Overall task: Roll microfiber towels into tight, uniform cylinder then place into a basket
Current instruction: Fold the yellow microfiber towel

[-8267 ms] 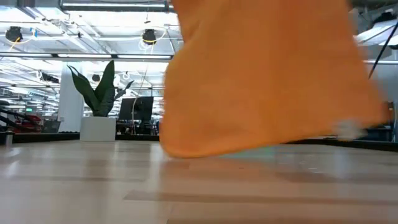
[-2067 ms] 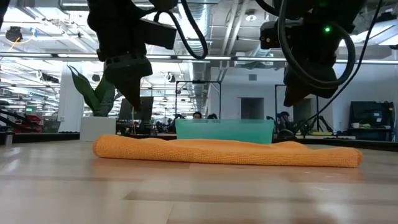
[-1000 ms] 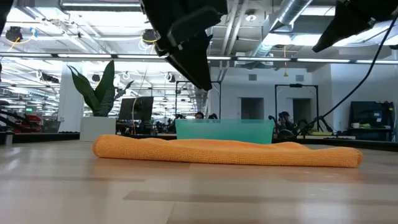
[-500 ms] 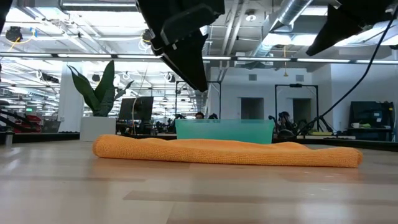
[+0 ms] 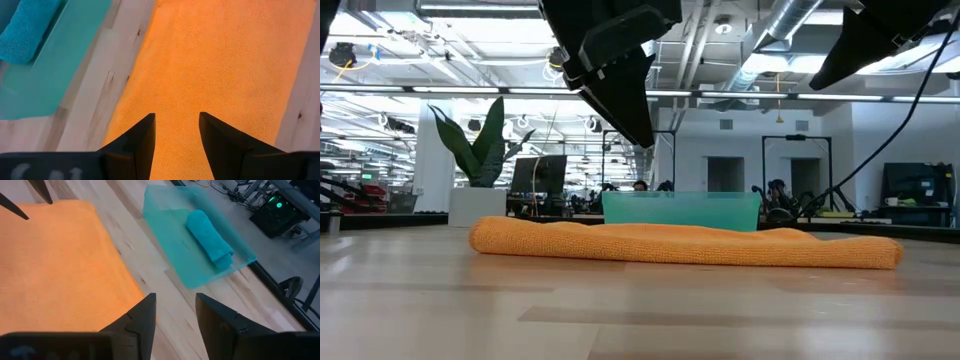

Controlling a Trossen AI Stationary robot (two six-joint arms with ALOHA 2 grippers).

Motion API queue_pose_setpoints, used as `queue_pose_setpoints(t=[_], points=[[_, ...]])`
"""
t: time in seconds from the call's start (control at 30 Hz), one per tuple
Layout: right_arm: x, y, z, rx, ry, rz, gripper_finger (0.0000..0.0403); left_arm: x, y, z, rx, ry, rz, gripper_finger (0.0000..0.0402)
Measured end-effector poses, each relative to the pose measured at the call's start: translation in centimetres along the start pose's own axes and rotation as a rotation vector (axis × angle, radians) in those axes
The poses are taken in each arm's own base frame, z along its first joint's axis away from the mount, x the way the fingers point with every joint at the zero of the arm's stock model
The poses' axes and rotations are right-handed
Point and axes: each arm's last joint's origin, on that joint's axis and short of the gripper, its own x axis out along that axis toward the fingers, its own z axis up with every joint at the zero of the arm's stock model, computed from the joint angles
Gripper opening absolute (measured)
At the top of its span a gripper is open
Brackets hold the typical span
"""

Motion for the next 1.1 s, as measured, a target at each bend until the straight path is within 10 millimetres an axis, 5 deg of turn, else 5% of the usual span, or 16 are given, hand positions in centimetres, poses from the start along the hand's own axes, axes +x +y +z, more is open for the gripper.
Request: queue_pose_setpoints(t=[1.1], points=[[-0.3, 2.3, 1.7, 0.272, -0.096, 0.176, 0.0157, 0.0, 0.0, 0.0, 0.000, 0.000, -0.001, 0.0146]])
